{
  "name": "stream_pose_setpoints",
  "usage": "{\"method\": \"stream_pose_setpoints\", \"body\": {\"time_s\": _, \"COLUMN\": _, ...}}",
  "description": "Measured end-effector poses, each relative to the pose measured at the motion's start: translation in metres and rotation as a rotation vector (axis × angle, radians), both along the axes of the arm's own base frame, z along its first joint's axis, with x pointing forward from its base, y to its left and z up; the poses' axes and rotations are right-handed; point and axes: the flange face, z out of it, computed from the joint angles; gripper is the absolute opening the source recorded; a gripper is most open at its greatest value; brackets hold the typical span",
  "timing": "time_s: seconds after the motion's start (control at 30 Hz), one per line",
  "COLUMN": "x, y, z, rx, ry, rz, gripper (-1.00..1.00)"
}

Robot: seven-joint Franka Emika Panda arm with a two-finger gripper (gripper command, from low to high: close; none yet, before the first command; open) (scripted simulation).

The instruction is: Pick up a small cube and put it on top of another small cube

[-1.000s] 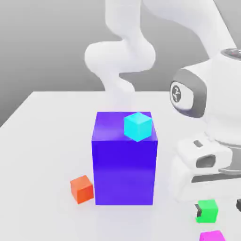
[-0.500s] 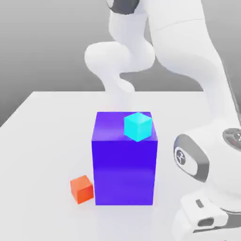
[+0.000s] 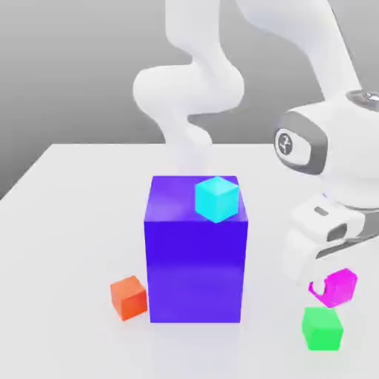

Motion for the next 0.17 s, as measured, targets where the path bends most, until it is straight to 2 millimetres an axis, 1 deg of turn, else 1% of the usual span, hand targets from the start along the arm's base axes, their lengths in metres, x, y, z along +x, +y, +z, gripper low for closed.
{"method": "stream_pose_setpoints", "body": {"time_s": 0.03, "x": -0.0008, "y": -0.0002, "z": -0.0129, "rx": 0.000, "ry": 0.000, "rz": 0.001, "gripper": 1.00}}
{"method": "stream_pose_setpoints", "body": {"time_s": 0.17, "x": -0.0008, "y": -0.0002, "z": -0.0129, "rx": 0.000, "ry": 0.000, "rz": 0.001, "gripper": 1.00}}
